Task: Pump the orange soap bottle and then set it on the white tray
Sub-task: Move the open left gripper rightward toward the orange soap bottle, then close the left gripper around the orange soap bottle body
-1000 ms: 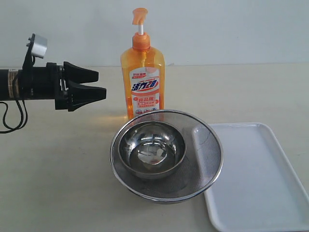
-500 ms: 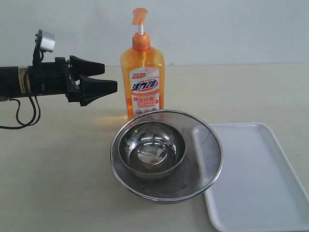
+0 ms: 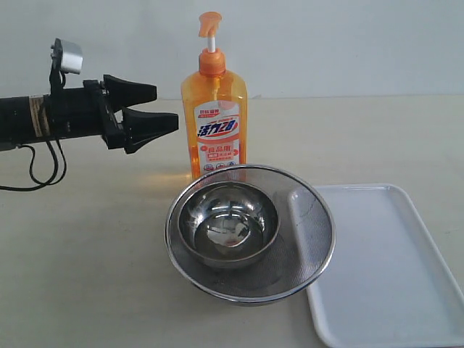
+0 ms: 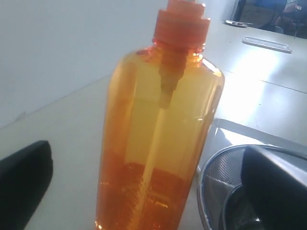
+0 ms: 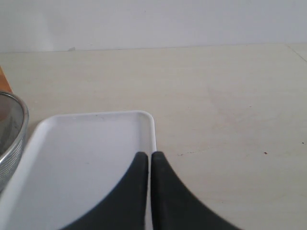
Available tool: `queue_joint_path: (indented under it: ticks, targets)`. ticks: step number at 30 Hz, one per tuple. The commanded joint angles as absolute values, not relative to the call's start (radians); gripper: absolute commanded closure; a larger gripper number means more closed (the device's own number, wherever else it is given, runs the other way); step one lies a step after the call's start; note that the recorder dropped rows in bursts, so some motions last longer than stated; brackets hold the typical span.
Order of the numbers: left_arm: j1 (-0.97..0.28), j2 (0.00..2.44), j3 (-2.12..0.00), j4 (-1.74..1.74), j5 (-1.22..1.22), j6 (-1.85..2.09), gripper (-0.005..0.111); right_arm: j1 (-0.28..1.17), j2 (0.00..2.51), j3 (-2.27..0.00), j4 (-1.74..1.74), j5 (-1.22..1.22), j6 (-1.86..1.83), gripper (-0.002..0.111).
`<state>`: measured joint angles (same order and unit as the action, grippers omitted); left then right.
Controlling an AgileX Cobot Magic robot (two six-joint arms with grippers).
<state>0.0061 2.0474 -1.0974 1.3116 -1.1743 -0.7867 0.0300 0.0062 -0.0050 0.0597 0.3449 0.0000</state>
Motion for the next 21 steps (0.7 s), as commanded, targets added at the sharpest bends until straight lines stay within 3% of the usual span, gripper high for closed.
queue_joint_path:
  ticks: [1, 8, 21]
  targets:
    - [-0.031, 2.047, -1.102, 1.297, -1.135, -0.747, 0.005, 0.029, 0.000, 0.000, 0.056, 0.334, -0.006, 0.108]
    - [-0.094, 2.047, -1.102, 1.252, -0.995, -0.673, 0.005, 0.029, 0.000, 0.000, 0.056, 0.334, -0.006, 0.108]
    - [-0.133, 2.097, -1.158, 1.171, -0.999, -0.635, 0.005, 0.029, 0.000, 0.000, 0.056, 0.334, -0.006, 0.108]
